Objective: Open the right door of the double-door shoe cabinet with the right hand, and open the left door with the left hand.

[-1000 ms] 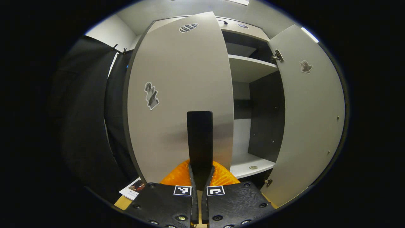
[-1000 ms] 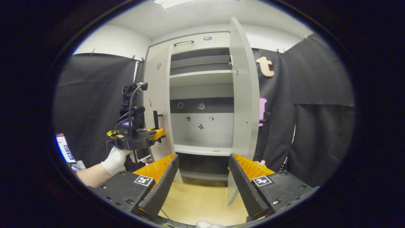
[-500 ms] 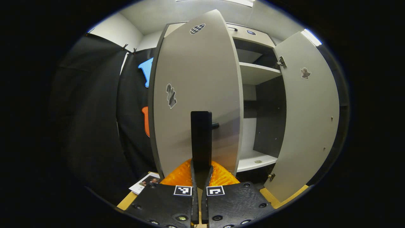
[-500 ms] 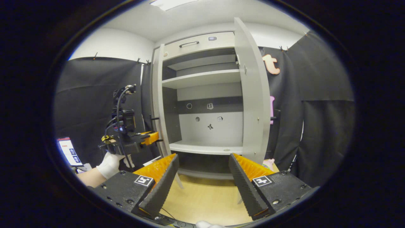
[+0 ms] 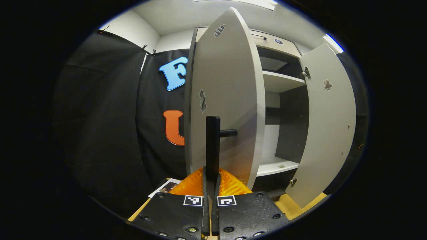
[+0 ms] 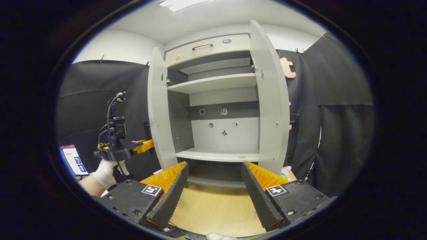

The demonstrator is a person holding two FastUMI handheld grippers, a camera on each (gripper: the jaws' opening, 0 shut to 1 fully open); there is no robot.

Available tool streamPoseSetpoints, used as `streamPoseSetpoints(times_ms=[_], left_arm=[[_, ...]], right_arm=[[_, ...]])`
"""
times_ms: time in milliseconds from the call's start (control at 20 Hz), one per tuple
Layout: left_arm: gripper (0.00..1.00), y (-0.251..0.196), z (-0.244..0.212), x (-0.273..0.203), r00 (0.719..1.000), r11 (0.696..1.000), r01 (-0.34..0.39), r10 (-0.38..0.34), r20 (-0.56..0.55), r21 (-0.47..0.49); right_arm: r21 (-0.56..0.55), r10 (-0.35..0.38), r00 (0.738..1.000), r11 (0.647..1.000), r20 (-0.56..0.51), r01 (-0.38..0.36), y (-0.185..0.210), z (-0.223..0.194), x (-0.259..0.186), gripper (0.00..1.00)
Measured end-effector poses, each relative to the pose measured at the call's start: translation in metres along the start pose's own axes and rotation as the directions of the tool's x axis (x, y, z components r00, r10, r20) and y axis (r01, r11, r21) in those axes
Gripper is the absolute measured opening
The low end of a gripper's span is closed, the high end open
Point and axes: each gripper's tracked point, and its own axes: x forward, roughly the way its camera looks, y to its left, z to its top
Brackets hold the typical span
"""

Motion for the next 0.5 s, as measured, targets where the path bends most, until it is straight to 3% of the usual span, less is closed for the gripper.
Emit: streamPoseSetpoints(times_ms=[250, 300, 350, 500], left_arm=[[0.0, 0.031, 0.001, -0.001, 0.998, 0.998, -0.059, 0.059, 0.011, -0.004], [0.08, 0.038, 0.001, -0.001, 0.997, 0.998, -0.07, 0.07, 0.014, 0.004], [0.09, 0.045, 0.002, -0.001, 0.997, 0.997, -0.078, 0.078, 0.018, 0.008], [0.0, 0.051, 0.002, 0.001, 0.999, 0.999, -0.04, 0.04, 0.032, -0.018]], right_arm=[[-0.007, 0.008, 1.0, 1.0, -0.001, -0.008, 0.013, -0.002, 0.001, 0.99], [-0.01, 0.01, 1.0, 1.0, -0.001, -0.01, 0.016, -0.002, 0.001, 0.99], [-0.013, 0.014, 1.0, 1.0, -0.002, -0.014, 0.02, -0.003, 0.002, 0.99], [-0.024, 0.017, 1.0, 1.0, -0.005, -0.017, 0.025, -0.003, 0.003, 0.99]])
